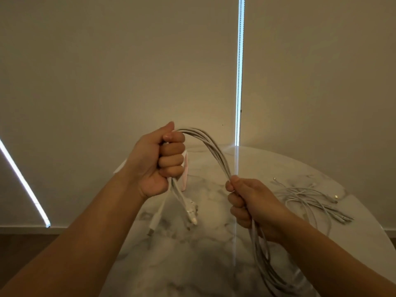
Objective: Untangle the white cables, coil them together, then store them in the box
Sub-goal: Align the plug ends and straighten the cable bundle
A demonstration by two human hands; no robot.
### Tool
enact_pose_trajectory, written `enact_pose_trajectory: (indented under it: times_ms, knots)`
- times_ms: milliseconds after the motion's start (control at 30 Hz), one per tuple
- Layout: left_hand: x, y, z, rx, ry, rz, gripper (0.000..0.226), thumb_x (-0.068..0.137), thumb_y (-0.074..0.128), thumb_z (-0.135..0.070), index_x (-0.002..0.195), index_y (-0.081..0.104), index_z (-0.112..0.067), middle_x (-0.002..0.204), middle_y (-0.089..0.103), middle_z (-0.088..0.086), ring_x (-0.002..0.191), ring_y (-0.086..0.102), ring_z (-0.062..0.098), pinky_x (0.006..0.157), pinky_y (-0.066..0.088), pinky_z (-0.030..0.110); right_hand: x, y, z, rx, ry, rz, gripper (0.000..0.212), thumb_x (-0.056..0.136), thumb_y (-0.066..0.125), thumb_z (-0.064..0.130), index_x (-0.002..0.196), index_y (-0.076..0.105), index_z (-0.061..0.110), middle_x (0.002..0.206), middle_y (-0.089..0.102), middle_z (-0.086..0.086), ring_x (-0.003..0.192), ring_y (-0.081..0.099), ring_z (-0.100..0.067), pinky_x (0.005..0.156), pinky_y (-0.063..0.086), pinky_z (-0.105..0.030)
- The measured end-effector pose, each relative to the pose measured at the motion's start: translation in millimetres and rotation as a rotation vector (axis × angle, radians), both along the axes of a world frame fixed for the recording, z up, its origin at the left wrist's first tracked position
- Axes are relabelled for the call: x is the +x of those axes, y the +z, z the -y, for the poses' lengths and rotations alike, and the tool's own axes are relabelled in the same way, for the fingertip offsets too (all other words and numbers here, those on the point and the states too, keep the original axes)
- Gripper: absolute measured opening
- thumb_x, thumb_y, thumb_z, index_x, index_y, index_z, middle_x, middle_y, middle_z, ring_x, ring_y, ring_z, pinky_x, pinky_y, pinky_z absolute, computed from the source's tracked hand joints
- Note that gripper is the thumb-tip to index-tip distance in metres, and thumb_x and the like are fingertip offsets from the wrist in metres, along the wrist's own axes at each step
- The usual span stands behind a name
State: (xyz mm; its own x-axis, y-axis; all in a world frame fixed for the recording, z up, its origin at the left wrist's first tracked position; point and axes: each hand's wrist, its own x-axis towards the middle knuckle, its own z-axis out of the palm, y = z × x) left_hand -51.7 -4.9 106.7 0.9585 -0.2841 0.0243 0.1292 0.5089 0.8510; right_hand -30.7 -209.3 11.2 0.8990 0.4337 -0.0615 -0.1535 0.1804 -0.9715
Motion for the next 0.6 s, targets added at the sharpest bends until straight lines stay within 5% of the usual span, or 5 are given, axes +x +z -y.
enact_pose_trajectory:
  times_ms: [233, 367, 500, 600]
  knots:
    - [3, 15, 51, 0.036, -0.086, 0.028, 0.049, 0.103, 0.031, -0.043, 0.074, 0.054, -0.012, 0.046, 0.023, -0.009, 0.033, 0.02, 0.004, 0.035, 0.017, 0.018, -18, -9, -34, -0.31, 0.033, 0.288, 0.022, 0.095, 0.051, 0.007, 0.076, 0.053, 0.017, 0.057, 0.043, 0.002, 0.045, 0.037, -0.012, 0.04, 0.029, -0.024]
    - [24, 34, 55, -0.063, 0.083, -0.016, 0.043, 0.104, 0.033, -0.034, 0.066, 0.045, -0.017, 0.046, 0.022, -0.009, 0.034, 0.018, 0.006, 0.034, 0.015, 0.019, -30, -24, -53, -0.449, -0.153, 0.334, 0.029, 0.103, 0.038, 0.037, 0.085, 0.055, 0.021, 0.059, 0.051, 0.003, 0.047, 0.045, -0.008, 0.048, 0.039, -0.027]
    - [39, 50, 48, -0.197, 0.213, -0.015, 0.04, 0.101, 0.032, -0.022, 0.063, 0.041, -0.018, 0.048, 0.023, -0.009, 0.034, 0.017, 0.007, 0.035, 0.015, 0.018, -49, -32, -45, -0.217, -0.16, 0.239, 0.022, 0.104, 0.04, 0.026, 0.097, 0.053, 0.01, 0.059, 0.056, -0.004, 0.047, 0.055, -0.023, 0.047, 0.05, -0.032]
    - [44, 52, 43, -0.254, 0.233, -0.021, 0.04, 0.1, 0.032, -0.019, 0.061, 0.04, -0.017, 0.049, 0.023, -0.008, 0.034, 0.018, 0.007, 0.033, 0.017, 0.019, -57, -35, -32, 0.001, -0.34, 0.305, 0.026, 0.103, 0.043, 0.019, 0.087, 0.058, 0.006, 0.053, 0.042, -0.005, 0.037, 0.039, -0.017, 0.036, 0.032, -0.023]
